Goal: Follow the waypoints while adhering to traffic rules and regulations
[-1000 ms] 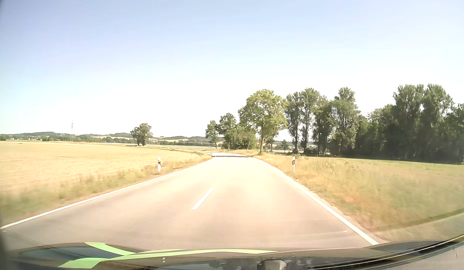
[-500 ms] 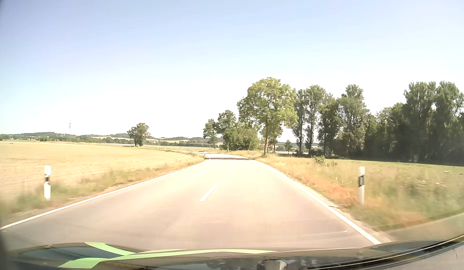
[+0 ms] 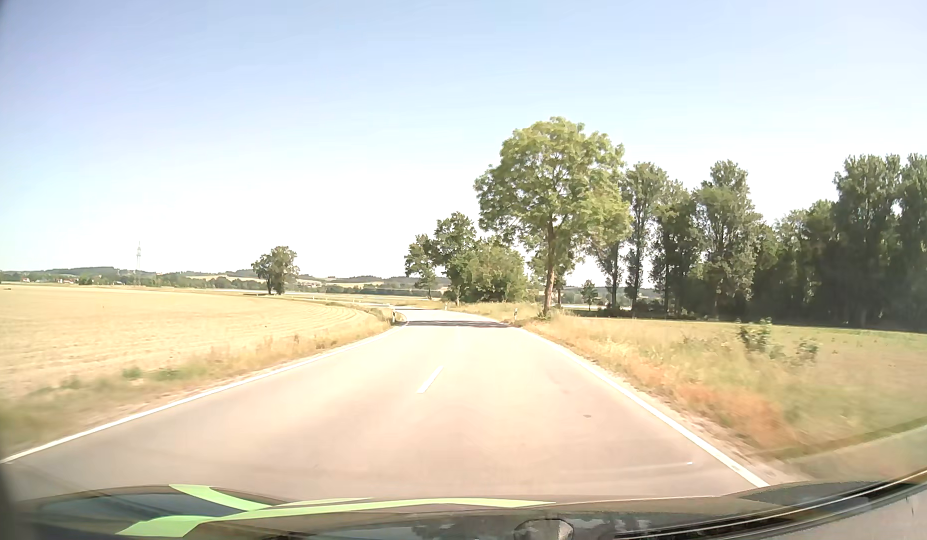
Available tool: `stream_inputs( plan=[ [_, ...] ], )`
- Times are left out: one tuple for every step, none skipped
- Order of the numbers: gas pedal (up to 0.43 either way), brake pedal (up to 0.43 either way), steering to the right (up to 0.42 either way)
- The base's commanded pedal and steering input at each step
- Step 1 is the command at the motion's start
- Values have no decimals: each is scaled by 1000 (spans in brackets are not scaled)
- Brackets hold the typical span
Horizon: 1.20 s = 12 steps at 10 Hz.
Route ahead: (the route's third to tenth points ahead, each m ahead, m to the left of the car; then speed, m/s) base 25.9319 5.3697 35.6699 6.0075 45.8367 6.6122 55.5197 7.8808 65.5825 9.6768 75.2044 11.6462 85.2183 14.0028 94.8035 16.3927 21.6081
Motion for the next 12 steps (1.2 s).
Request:
stream_inputs(
  plan=[
    [130,0,-6],
    [130,0,-6],
    [118,0,-6],
    [118,0,-7],
    [110,0,-10],
    [110,0,-14],
    [130,0,-15],
    [130,0,-15],
    [138,0,-15],
    [150,0,-16],
    [157,0,-17],
    [157,0,-19]
  ],
)
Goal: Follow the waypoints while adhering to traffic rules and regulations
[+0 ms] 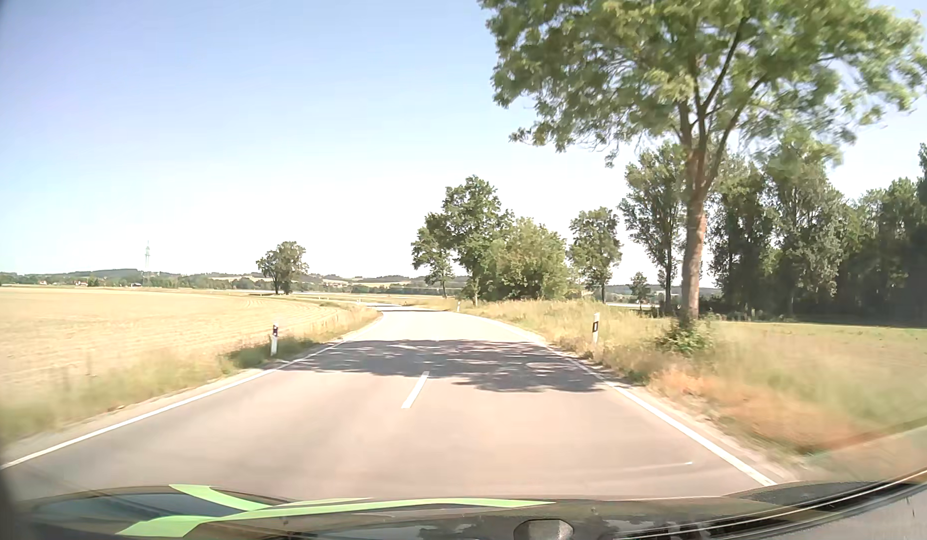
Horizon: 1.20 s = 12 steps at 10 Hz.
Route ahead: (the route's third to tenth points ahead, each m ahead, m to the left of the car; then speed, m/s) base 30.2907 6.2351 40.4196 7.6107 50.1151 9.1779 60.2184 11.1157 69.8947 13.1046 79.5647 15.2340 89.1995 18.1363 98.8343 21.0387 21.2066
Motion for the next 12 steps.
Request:
stream_inputs(
  plan=[
    [177,0,-19],
    [197,0,-19],
    [220,0,-19],
    [228,0,-20],
    [240,0,-19],
    [248,0,-20],
    [248,0,-20],
    [248,0,-21],
    [240,0,-22],
    [209,0,-22],
    [197,0,-22],
    [197,0,-22]
  ],
)
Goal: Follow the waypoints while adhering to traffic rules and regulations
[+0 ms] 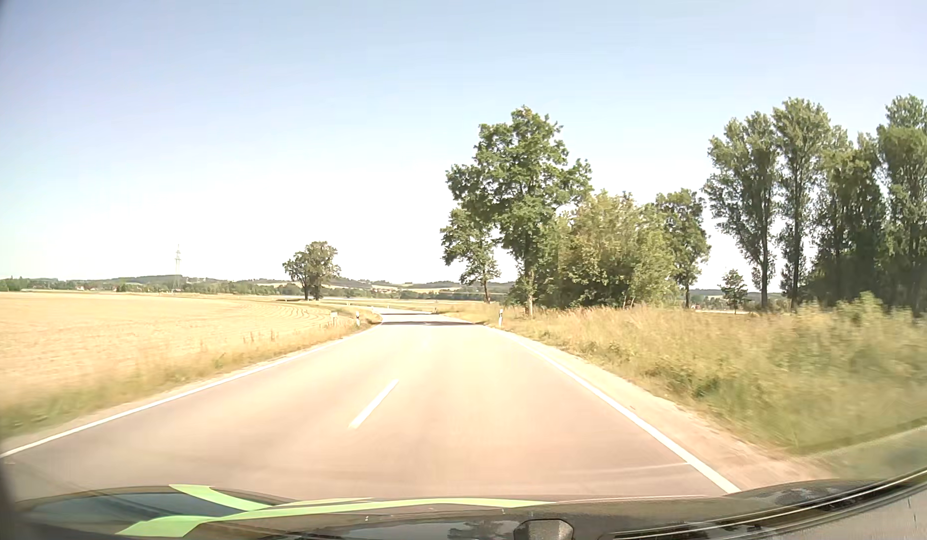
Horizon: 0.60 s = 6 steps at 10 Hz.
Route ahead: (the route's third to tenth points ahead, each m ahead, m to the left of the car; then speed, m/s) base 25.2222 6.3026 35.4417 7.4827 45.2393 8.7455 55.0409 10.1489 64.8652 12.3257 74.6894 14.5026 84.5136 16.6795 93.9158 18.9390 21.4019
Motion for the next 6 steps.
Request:
stream_inputs(
  plan=[
    [197,0,-22],
    [197,0,-22],
    [197,0,-22],
    [209,0,-23],
    [209,0,-24],
    [220,0,-24]
  ],
)
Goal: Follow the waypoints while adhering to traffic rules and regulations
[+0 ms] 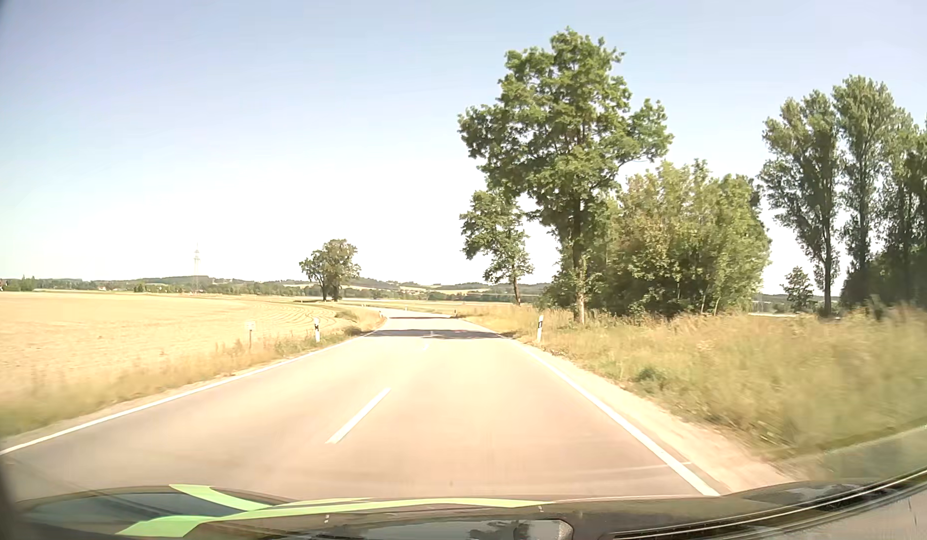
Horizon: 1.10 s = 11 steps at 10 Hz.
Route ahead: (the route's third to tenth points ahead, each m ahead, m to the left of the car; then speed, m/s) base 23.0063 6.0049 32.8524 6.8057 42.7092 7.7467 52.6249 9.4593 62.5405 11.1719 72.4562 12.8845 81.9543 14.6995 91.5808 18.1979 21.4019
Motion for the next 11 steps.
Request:
stream_inputs(
  plan=[
    [228,0,-24],
    [228,0,-24],
    [197,0,-24],
    [169,0,-24],
    [157,0,-23],
    [157,0,-22],
    [169,0,-19],
    [177,0,-17],
    [197,0,-15],
    [197,0,-15],
    [209,0,-15]
  ],
)
